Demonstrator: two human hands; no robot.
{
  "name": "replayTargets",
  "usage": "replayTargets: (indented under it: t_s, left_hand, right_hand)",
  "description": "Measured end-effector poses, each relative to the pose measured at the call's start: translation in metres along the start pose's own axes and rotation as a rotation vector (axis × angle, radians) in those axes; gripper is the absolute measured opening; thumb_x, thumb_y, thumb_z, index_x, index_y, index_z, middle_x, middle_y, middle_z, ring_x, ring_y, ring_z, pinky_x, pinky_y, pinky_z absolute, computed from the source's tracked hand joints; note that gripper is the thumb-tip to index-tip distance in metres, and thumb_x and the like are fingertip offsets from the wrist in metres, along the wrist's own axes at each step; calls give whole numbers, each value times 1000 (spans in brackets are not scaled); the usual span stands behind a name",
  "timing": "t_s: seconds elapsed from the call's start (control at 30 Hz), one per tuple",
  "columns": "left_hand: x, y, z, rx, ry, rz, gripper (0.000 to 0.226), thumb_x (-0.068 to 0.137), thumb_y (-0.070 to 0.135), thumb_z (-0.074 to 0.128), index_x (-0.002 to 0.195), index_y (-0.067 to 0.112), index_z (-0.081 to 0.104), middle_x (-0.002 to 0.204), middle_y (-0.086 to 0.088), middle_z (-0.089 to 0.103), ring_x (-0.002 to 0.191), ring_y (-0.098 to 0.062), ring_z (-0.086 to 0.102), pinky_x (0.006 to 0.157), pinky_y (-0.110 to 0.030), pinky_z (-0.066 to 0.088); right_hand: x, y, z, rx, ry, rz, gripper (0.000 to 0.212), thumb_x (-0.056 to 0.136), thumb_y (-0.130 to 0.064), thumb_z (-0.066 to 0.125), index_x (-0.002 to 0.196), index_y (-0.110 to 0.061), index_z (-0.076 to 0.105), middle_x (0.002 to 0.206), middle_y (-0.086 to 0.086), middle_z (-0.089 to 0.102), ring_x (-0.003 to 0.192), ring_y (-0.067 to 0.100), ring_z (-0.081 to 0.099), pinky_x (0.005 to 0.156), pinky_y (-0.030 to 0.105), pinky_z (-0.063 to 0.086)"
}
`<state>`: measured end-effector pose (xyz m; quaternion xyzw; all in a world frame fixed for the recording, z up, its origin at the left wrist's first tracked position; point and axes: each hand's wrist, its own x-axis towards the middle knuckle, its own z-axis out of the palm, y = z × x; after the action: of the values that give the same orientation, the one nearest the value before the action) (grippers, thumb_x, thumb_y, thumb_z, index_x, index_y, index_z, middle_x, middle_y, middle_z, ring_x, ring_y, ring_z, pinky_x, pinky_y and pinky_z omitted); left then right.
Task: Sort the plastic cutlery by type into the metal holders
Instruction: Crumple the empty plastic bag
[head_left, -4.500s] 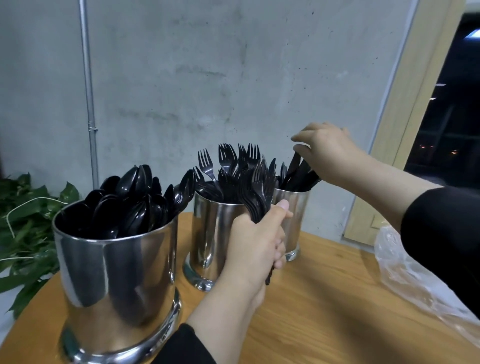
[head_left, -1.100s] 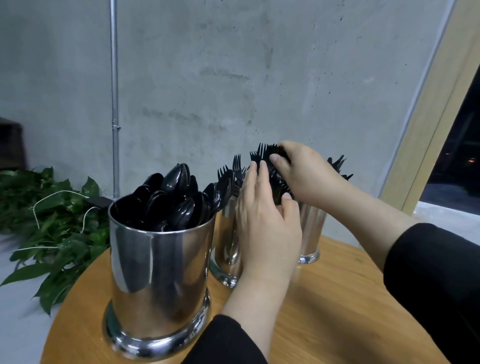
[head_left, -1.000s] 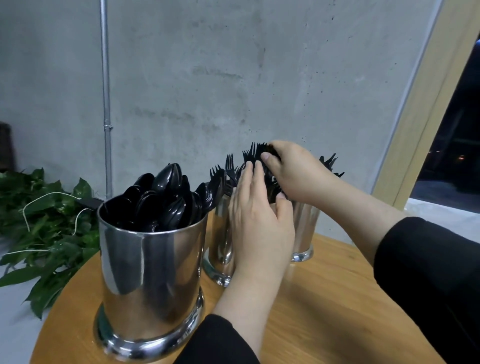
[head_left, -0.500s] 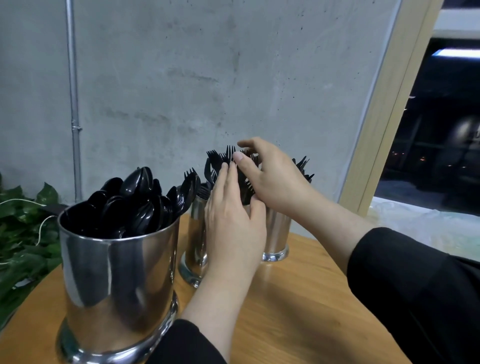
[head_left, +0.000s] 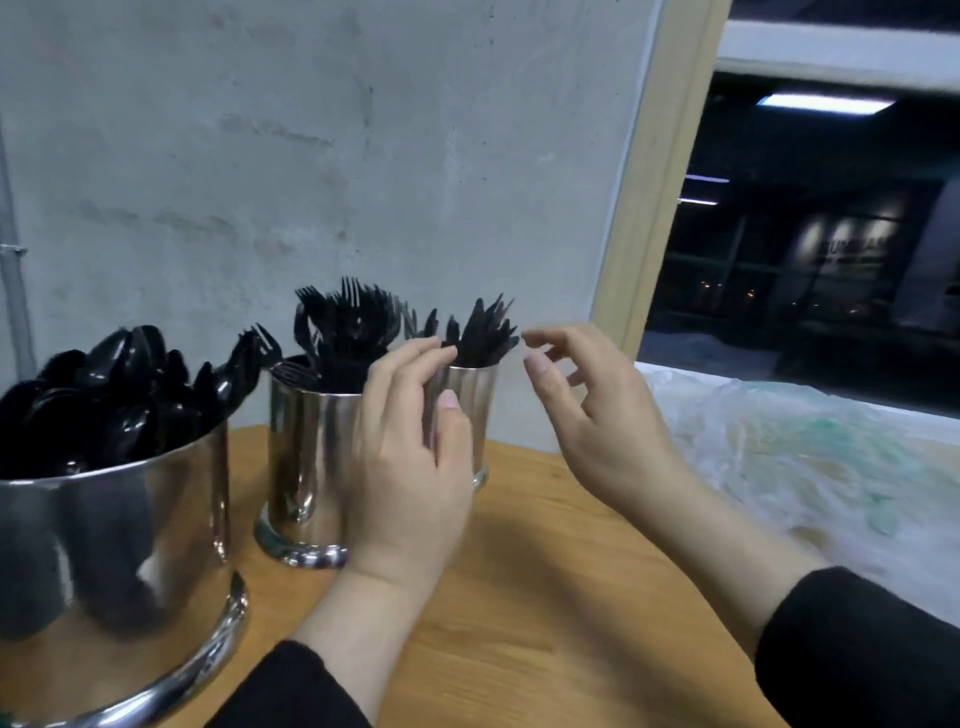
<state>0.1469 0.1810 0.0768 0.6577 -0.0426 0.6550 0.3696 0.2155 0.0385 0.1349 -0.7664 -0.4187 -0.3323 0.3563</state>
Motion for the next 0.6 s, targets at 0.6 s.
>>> replayTargets:
  t_s: [0.6]
  left_hand:
    - [-123, 34, 230, 352, -917, -175, 95, 86, 79, 49, 160, 43, 2, 171, 5, -2, 157, -20, 3, 125, -46, 7]
  right_hand:
    - [-193, 232, -184, -646, -192, 596, 109, 67, -94, 36, 158, -40, 7, 169, -4, 4, 155, 19, 3, 124, 56, 7]
